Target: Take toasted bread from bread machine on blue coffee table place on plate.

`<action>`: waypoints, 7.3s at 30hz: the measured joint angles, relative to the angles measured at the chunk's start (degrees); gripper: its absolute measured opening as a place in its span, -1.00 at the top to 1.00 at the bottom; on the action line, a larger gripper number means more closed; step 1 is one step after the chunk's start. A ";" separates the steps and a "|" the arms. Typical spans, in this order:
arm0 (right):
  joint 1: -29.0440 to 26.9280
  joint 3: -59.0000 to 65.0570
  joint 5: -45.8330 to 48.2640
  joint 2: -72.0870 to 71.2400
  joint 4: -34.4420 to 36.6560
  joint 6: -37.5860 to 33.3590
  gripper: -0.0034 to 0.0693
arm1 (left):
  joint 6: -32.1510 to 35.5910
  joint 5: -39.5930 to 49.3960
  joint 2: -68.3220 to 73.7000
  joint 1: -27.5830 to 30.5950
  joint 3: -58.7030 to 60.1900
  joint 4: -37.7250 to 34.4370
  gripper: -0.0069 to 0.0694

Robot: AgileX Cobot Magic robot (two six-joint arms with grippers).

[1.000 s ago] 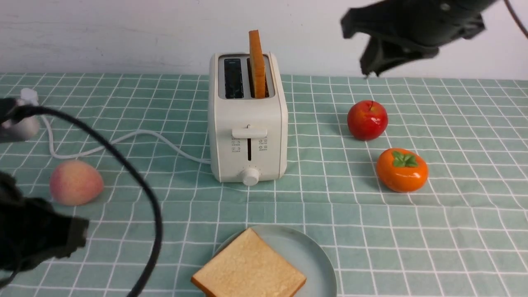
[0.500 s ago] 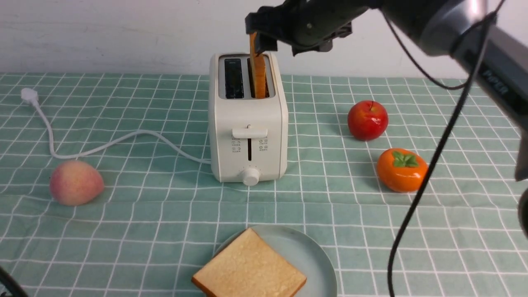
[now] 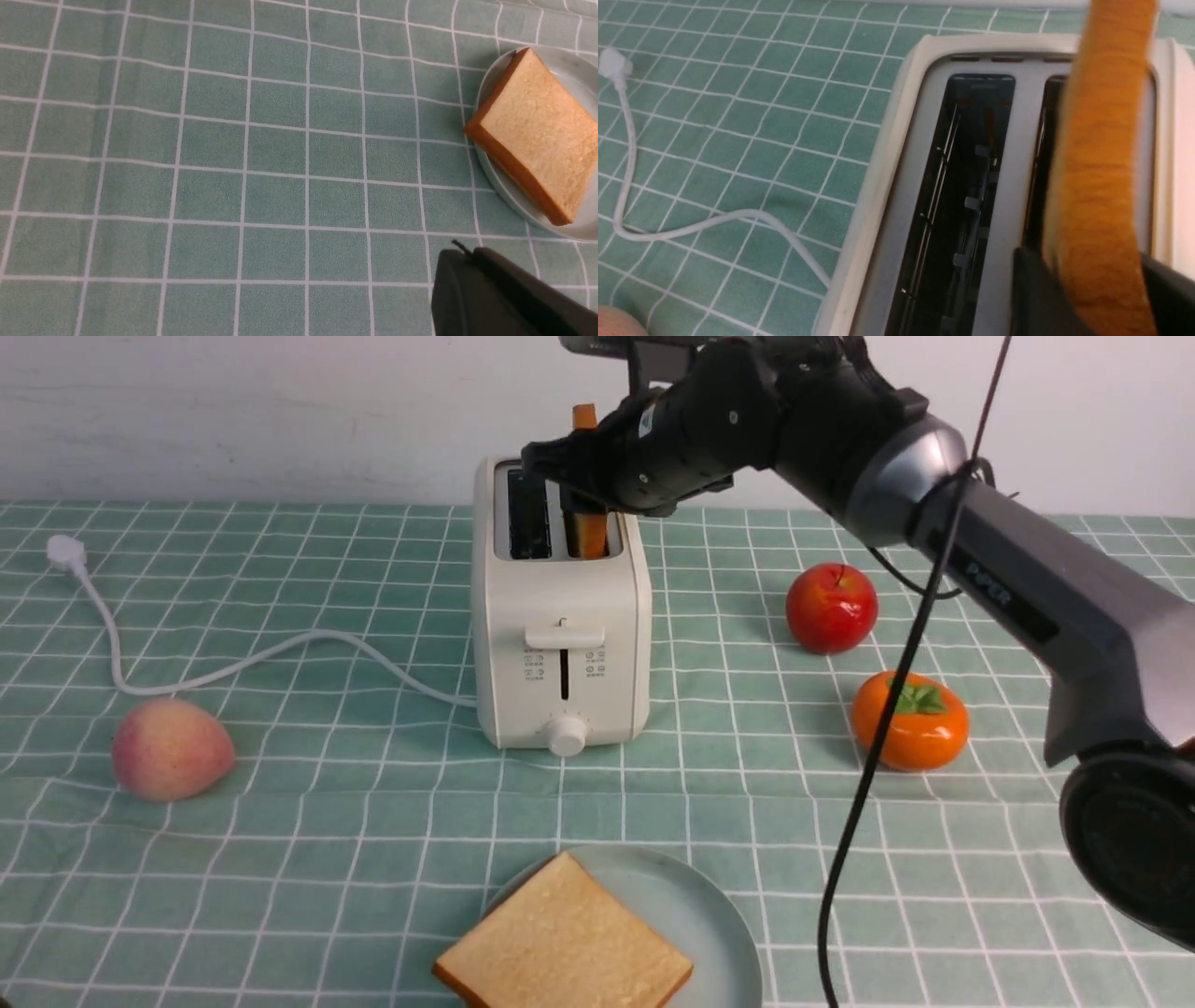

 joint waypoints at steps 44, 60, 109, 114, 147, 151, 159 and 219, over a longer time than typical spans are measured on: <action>0.00 56.33 25.52 -26.36 43.09 -39.67 0.64 | 1.29 -1.47 0.00 0.00 0.00 -5.89 0.86; -0.18 52.57 23.10 -27.15 29.92 -38.13 -0.56 | 3.45 -1.04 0.00 0.00 0.00 -6.12 0.86; -1.14 120.16 -22.44 -127.35 -15.84 4.23 0.90 | 8.47 -22.64 -15.96 0.00 10.63 -7.11 0.86; -1.14 120.16 -22.72 -127.35 -15.95 4.23 0.89 | 8.47 -23.21 -17.06 0.00 10.63 -7.22 0.86; -1.14 120.16 -22.85 -127.35 -16.01 4.23 0.82 | 2.34 -42.40 -25.14 12.14 37.10 -1.13 0.86; -1.14 120.16 -22.90 -127.35 -16.01 4.23 0.80 | 1.92 -38.58 -25.14 12.14 37.46 -0.07 0.86; -1.14 120.16 -22.90 -127.35 -16.01 4.23 0.78 | 1.66 -38.06 -25.14 12.16 37.46 -0.07 0.85; -28.54 137.47 -21.95 -132.64 -11.53 0.34 0.58 | 1.40 -37.42 -25.19 12.28 37.46 -0.05 0.74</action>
